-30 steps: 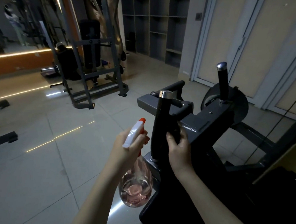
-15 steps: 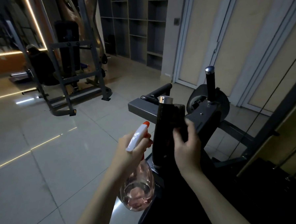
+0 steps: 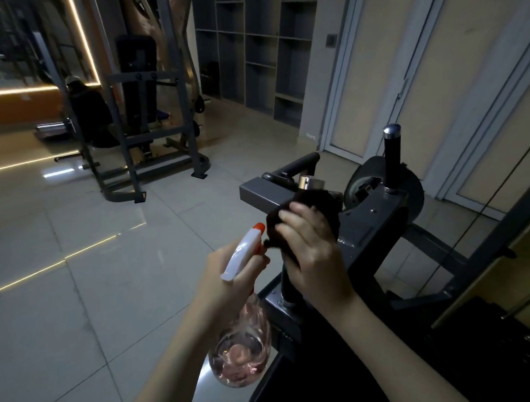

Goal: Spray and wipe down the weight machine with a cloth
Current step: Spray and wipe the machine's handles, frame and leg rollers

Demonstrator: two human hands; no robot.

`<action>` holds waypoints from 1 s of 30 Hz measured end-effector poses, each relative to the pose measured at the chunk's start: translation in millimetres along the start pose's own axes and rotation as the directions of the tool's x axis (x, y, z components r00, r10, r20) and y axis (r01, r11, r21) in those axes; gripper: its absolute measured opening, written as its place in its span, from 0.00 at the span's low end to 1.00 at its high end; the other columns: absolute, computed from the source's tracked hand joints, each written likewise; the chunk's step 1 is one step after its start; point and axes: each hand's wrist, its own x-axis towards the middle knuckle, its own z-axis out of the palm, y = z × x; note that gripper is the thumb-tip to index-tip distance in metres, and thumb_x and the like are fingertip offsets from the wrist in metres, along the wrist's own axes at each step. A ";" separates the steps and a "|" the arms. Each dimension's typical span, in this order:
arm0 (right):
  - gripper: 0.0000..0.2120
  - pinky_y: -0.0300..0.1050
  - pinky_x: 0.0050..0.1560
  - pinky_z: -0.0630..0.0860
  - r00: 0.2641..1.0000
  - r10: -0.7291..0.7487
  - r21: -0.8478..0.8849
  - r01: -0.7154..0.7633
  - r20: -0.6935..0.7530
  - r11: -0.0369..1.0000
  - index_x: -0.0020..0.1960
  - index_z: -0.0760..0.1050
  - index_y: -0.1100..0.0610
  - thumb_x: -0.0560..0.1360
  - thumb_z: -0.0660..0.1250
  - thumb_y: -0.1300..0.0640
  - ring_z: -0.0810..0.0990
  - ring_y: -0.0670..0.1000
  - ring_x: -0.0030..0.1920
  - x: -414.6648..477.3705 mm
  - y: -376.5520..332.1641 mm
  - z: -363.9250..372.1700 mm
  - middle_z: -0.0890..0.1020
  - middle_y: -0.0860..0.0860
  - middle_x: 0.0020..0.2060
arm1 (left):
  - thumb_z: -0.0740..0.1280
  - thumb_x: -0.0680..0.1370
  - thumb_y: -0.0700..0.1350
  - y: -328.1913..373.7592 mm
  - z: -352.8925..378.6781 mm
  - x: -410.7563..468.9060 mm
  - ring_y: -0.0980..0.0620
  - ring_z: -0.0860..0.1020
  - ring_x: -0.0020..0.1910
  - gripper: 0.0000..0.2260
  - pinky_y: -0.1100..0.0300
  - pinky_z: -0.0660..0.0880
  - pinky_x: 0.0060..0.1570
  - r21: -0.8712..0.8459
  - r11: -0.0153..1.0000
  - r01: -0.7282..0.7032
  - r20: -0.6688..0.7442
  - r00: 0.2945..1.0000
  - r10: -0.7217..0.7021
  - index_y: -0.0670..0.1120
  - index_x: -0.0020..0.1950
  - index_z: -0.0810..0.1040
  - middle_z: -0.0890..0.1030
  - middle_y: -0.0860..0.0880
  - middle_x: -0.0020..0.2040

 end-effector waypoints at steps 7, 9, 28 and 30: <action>0.13 0.55 0.66 0.67 0.998 -0.023 -0.036 0.021 -0.052 0.999 0.56 0.79 0.64 0.72 0.64 0.63 0.71 0.55 0.64 18.4 -0.5 -14.3 0.79 0.59 0.58 | 0.64 0.66 0.59 8.1 -4.4 -5.3 0.31 0.76 0.42 0.28 0.35 0.74 0.44 0.017 1.000 -0.009 -0.037 0.999 0.009 0.35 0.48 0.76 0.78 0.32 0.43; 0.15 0.58 0.70 0.60 0.999 -0.010 -0.088 0.007 -0.041 0.996 0.58 0.78 0.62 0.73 0.64 0.61 0.67 0.57 0.68 29.8 2.5 -8.2 0.76 0.58 0.63 | 0.64 0.66 0.60 8.0 -2.6 -5.3 0.31 0.77 0.42 0.28 0.35 0.74 0.45 0.012 1.000 -0.006 -0.044 0.999 0.006 0.35 0.48 0.77 0.79 0.33 0.43; 0.09 0.55 0.69 0.63 0.983 -0.103 0.080 0.092 0.154 0.993 0.51 0.78 0.59 0.74 0.61 0.62 0.72 0.55 0.65 -47.8 -10.8 0.3 0.80 0.54 0.55 | 0.65 0.66 0.60 7.4 -12.6 -27.5 0.35 0.80 0.44 0.21 0.35 0.75 0.47 0.060 0.998 0.018 -0.074 0.997 -0.014 0.44 0.45 0.80 0.82 0.38 0.42; 0.10 0.54 0.69 0.62 0.979 -0.098 0.079 0.085 0.180 0.993 0.50 0.79 0.59 0.74 0.60 0.62 0.71 0.54 0.65 -52.3 -12.2 -1.3 0.80 0.53 0.55 | 0.65 0.66 0.60 6.4 -11.7 -29.3 0.37 0.81 0.44 0.20 0.35 0.76 0.48 0.073 0.997 0.027 -0.063 0.998 -0.022 0.46 0.45 0.80 0.83 0.42 0.41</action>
